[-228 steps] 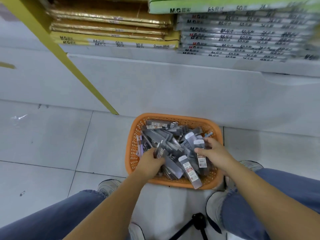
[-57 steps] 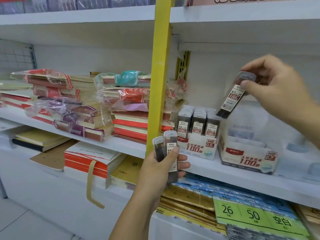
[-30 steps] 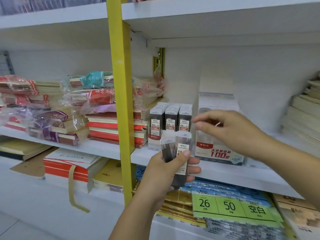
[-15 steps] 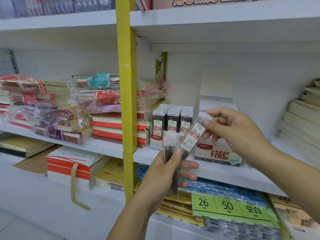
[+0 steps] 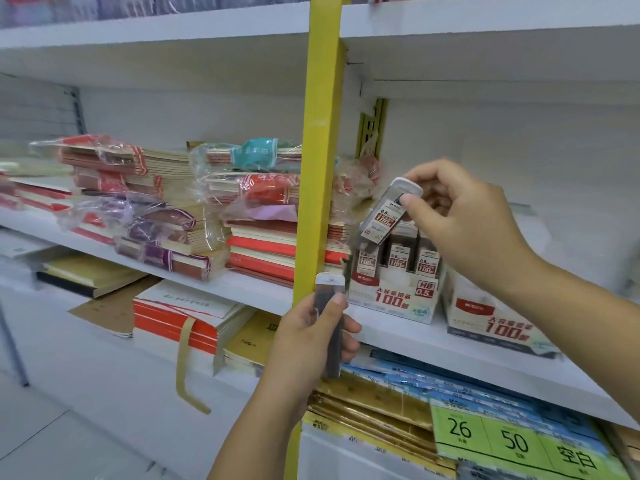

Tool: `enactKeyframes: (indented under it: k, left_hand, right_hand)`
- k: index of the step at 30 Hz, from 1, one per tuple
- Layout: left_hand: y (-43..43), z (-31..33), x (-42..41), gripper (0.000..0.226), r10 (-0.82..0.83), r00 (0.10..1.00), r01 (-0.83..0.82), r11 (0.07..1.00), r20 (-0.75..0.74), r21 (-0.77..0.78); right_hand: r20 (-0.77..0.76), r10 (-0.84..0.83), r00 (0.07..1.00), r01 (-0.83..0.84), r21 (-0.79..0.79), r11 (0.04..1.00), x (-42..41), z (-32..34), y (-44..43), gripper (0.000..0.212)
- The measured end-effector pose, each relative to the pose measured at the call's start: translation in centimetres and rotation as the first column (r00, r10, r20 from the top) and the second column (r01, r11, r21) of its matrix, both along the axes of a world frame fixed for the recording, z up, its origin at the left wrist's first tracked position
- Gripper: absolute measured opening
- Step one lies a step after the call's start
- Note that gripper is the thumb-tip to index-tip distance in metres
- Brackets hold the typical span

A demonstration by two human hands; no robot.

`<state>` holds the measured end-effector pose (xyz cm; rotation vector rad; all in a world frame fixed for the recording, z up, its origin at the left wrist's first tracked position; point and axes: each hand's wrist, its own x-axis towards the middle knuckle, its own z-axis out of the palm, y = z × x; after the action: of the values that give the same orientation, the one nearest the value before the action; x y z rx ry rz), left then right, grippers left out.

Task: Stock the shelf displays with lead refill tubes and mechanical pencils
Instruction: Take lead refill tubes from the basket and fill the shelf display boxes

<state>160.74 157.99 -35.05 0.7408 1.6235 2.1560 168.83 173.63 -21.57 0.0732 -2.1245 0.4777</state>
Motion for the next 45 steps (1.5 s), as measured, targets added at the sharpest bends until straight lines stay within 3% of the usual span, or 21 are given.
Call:
enactKeyframes:
  k: [6, 11, 15, 19, 22, 25, 29, 34, 38, 42, 45]
  left_hand:
    - [-0.2, 0.2, -0.2, 0.025, -0.025, 1.0, 0.025, 1.0, -0.005, 0.002]
    - [-0.4, 0.4, 0.1, 0.015, -0.081, 0.997, 0.081, 0.997, 0.006, -0.019]
    - [-0.8, 0.6, 0.5, 0.019, -0.111, 0.993, 0.111, 0.994, -0.027, 0.0]
    - [-1.1, 0.9, 1.2, 0.018, -0.152, 0.984, 0.153, 0.988, -0.094, 0.008]
    - [-0.8, 1.0, 2.1, 0.017, -0.182, 0.972, 0.179, 0.983, -0.146, -0.034]
    - [-0.5, 1.0, 2.7, 0.026, -0.205, 0.969, 0.194, 0.977, -0.135, -0.09]
    - [-1.1, 1.1, 2.6, 0.032, -0.229, 0.972, 0.225, 0.972, -0.054, -0.072]
    - [-1.2, 0.8, 2.4, 0.028, -0.125, 0.971, 0.109, 0.99, -0.202, -0.086]
    - [-0.7, 0.7, 2.4, 0.024, -0.063, 0.98, 0.062, 0.998, -0.189, -0.011]
    - [-0.3, 0.4, 2.1, 0.026, -0.011, 0.976, 0.009, 1.0, -0.218, -0.011]
    - [0.3, 0.1, 1.5, 0.032, 0.133, 0.922, -0.175, 0.981, -0.364, -0.084]
  right_hand:
    - [0.264, -0.139, 0.954, 0.124, 0.076, 0.989, -2.3, -0.6, 0.6, 0.02]
    - [0.229, -0.283, 0.931, 0.217, 0.276, 0.936, -3.3, -1.9, 0.8, 0.018]
    - [0.227, -0.314, 0.922, 0.25, 0.272, 0.929, -2.2, -2.2, 0.5, 0.027]
    - [0.308, -0.026, 0.951, 0.022, 0.016, 1.0, 0.5, -3.3, -1.3, 0.016]
    - [0.436, 0.17, 0.884, -0.089, -0.199, 0.976, 1.6, -4.3, -2.3, 0.017]
    - [0.391, 0.301, 0.87, -0.172, -0.331, 0.928, 2.2, -4.2, -2.2, 0.016]
    - [0.343, 0.372, 0.863, -0.193, -0.456, 0.869, 3.2, -3.6, -0.7, 0.022]
    - [0.304, 0.454, 0.838, -0.172, -0.642, 0.747, 3.5, -4.6, 0.4, 0.021]
    - [0.157, 0.482, 0.862, -0.188, -0.784, 0.591, 3.3, -4.9, 0.4, 0.028]
    - [0.289, 0.38, 0.879, -0.093, -0.676, 0.731, 3.2, -4.9, -0.4, 0.02]
    - [0.19, 0.196, 0.962, -0.081, -0.487, 0.87, 3.4, -3.4, -0.9, 0.014]
